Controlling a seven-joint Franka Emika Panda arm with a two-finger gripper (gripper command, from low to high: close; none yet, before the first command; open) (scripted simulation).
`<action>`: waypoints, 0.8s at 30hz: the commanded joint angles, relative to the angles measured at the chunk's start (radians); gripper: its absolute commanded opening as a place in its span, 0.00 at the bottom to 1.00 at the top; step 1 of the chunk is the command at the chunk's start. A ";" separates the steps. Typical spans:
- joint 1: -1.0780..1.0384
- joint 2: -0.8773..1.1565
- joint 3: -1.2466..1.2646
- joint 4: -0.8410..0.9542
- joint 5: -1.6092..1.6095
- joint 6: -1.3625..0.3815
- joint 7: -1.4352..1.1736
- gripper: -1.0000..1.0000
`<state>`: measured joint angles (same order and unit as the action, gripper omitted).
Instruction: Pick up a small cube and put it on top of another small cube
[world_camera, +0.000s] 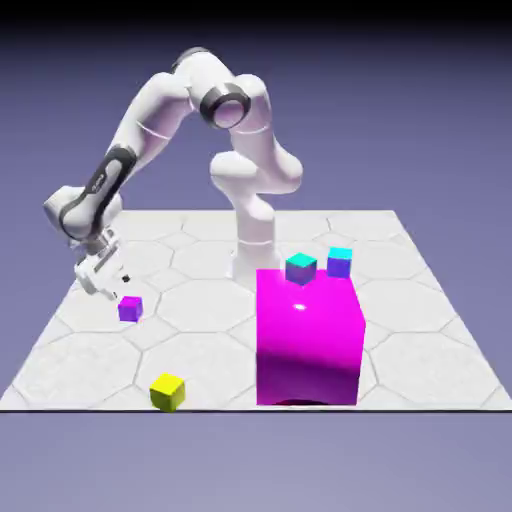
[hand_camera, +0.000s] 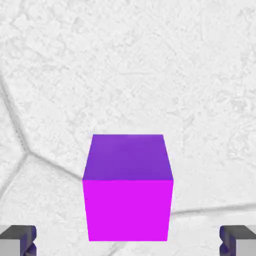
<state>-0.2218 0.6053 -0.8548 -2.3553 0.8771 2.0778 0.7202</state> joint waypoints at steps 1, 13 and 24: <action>-0.014 0.030 0.034 -0.005 0.040 0.022 -0.023 0.50; 0.258 -0.293 0.093 0.076 -0.231 -0.152 0.040 0.00; 0.585 -0.672 0.451 0.096 -0.528 -0.298 -0.234 0.00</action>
<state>0.3805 -0.0666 -0.4040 -2.2596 0.3520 1.7796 0.4854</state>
